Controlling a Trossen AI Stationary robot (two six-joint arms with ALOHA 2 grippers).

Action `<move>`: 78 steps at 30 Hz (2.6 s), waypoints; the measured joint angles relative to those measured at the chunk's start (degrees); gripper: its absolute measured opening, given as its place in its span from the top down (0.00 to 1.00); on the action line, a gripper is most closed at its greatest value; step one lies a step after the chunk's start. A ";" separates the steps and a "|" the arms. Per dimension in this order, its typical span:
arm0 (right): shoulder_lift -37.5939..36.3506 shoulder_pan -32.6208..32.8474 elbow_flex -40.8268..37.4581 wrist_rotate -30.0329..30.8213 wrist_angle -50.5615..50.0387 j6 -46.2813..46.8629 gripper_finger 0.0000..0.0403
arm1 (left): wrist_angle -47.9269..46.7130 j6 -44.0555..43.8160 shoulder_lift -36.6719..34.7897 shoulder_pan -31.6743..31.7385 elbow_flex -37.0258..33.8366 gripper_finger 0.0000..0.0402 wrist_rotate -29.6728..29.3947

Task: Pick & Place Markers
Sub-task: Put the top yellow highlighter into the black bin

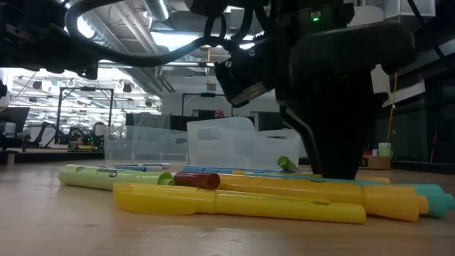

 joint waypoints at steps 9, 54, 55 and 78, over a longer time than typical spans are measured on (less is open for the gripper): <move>0.20 -0.02 0.02 -0.20 0.08 -0.46 0.49 | -0.01 0.00 0.00 -0.01 -0.01 0.99 0.02; 0.43 0.00 0.57 -1.82 0.06 -0.82 0.84 | -0.01 0.00 0.00 0.00 -0.01 0.99 0.02; 0.50 0.00 0.92 -1.81 -0.21 -0.88 0.84 | 0.00 0.00 0.00 -0.02 -0.02 0.99 0.02; -0.11 0.04 7.56 -1.28 -6.47 -0.52 0.84 | 0.00 0.00 0.00 0.00 0.00 0.99 0.00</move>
